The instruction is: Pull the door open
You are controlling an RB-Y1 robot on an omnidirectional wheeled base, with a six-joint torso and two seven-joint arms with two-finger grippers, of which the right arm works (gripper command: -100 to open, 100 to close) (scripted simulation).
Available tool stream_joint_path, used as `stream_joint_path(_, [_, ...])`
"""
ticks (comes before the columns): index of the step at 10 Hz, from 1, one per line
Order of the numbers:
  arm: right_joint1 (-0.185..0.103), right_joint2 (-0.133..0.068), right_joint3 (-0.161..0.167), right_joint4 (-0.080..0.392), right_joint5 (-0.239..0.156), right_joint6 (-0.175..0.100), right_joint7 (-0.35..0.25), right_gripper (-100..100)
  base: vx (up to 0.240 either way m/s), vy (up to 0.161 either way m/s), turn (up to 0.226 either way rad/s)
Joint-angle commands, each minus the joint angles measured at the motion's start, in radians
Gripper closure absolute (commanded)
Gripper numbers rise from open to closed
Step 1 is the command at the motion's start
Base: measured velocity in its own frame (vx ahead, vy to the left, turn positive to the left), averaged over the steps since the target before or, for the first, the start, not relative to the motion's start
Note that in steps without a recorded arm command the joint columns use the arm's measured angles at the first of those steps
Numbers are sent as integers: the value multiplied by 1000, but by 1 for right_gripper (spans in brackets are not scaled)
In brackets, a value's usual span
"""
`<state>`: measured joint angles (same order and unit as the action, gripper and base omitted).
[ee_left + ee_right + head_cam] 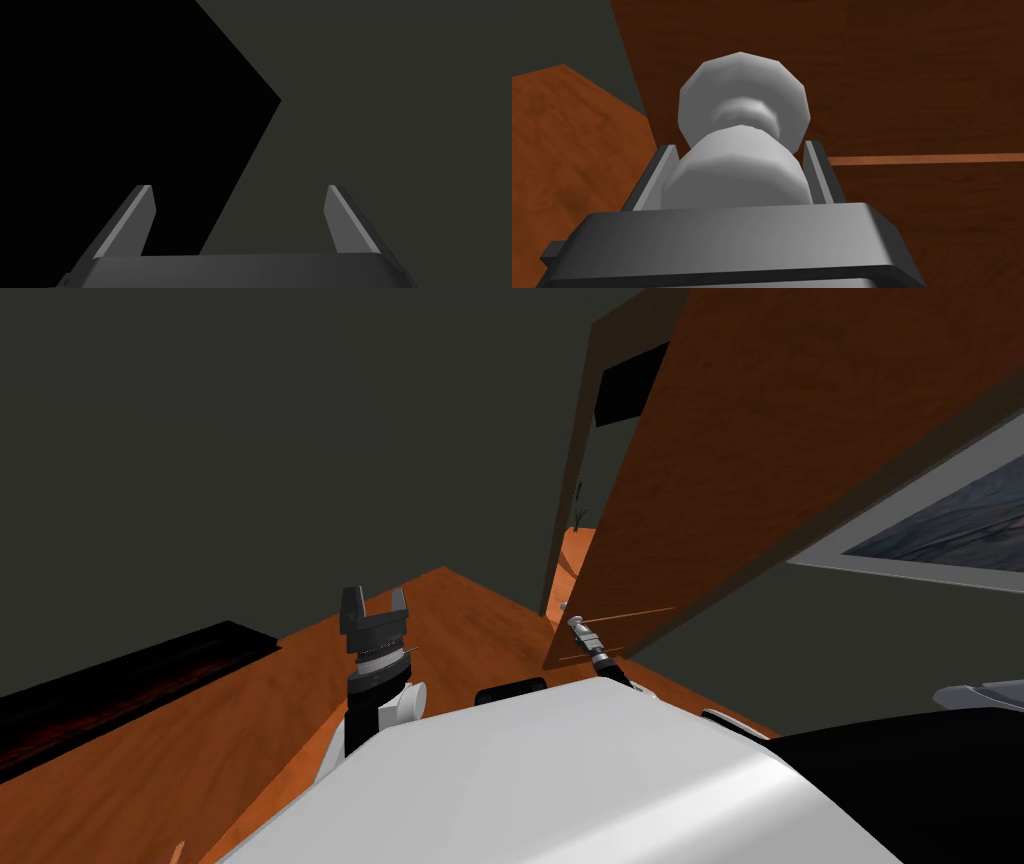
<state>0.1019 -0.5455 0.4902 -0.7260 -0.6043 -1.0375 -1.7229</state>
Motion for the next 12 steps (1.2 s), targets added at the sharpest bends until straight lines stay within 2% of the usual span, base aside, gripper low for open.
stream_joint_path(1, [15, -15, 18, -1, 7, -28, -18, 100, -205, -31, 116])
stream_joint_path(5, [35, -45, 54, 6, 21, -81, -56, 100, -203, -68, 106])
stream_joint_path(6, [36, -43, 49, -3, 19, -63, -46, 100, -76, -25, 13])
stream_joint_path(7, [41, -47, 60, 9, 22, -81, -57, 100, -119, -39, 133])
stream_joint_path(8, [42, -48, 62, 12, 23, -86, -60, 100, -177, -70, 151])
stream_joint_path(12, [48, -61, 84, 42, 30, -136, -86, 100, -194, -72, 149])
